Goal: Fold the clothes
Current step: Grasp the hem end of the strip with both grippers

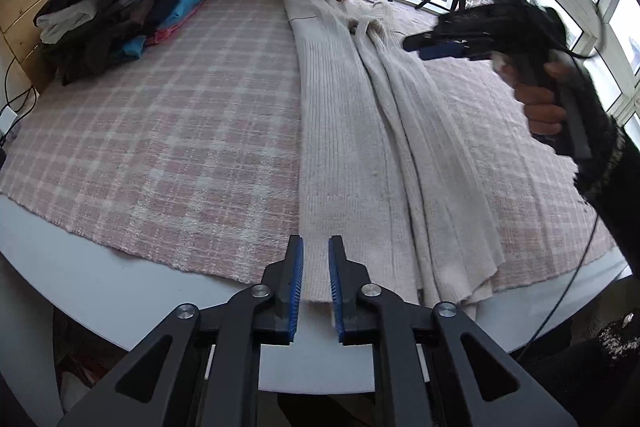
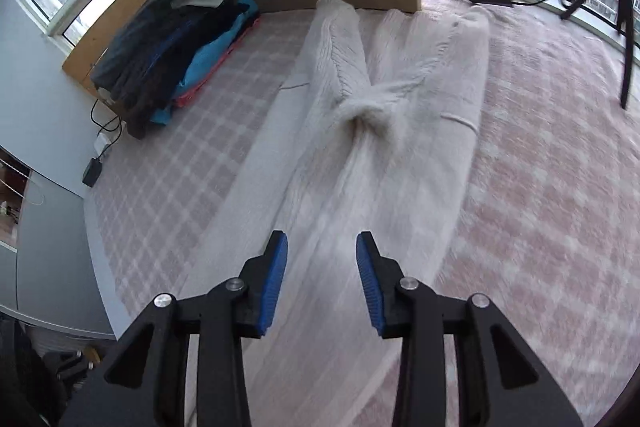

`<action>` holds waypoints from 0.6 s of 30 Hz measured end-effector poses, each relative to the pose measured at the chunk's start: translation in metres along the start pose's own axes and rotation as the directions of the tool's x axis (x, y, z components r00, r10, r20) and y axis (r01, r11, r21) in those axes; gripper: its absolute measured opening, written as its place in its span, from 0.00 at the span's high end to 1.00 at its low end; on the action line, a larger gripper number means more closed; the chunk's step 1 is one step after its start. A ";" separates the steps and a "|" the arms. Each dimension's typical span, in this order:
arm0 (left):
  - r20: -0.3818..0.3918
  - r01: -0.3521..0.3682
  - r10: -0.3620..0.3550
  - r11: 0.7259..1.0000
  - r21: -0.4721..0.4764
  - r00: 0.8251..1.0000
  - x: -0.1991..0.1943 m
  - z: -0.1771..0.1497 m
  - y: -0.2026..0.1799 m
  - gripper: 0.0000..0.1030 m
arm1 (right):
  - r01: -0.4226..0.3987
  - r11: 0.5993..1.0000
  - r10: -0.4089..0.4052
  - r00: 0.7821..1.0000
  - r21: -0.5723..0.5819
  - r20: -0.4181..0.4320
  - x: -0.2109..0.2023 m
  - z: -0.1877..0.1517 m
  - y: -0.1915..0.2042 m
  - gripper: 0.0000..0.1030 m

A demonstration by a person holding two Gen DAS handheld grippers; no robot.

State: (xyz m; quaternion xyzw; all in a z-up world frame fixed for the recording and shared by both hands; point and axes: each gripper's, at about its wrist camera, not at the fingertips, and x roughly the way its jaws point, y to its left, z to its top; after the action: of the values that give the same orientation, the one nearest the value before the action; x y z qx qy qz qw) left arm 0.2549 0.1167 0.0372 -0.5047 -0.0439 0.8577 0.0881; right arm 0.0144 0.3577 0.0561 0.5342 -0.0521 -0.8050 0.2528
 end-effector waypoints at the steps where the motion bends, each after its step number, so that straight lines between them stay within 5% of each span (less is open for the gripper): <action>1: -0.010 0.010 -0.010 1.000 0.005 1.000 0.003 0.002 0.003 0.78 | -0.003 1.000 0.003 1.000 0.017 0.005 -0.013 -0.017 -0.003 0.65; 9: -0.140 0.132 -0.115 0.984 0.120 0.984 0.036 0.007 0.005 0.69 | -0.007 0.972 0.023 0.998 0.234 -0.065 -0.035 -0.158 -0.007 0.63; 14: -0.170 0.181 -0.152 0.969 0.166 0.974 0.046 0.005 -0.002 0.69 | -0.029 0.958 0.039 0.999 0.286 -0.030 -0.030 -0.190 0.018 0.63; 18: -0.186 0.217 -0.184 0.960 0.176 0.965 0.047 0.005 0.000 0.69 | 0.050 0.973 -0.045 0.999 0.225 -0.024 -0.019 -0.197 0.049 0.62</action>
State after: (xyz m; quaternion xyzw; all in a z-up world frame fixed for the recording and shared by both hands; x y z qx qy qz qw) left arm 0.2281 0.1255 -0.0008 -0.5569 -0.0032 0.7988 0.2274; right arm 0.2124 0.3607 0.0059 0.5682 -0.1280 -0.7946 0.1716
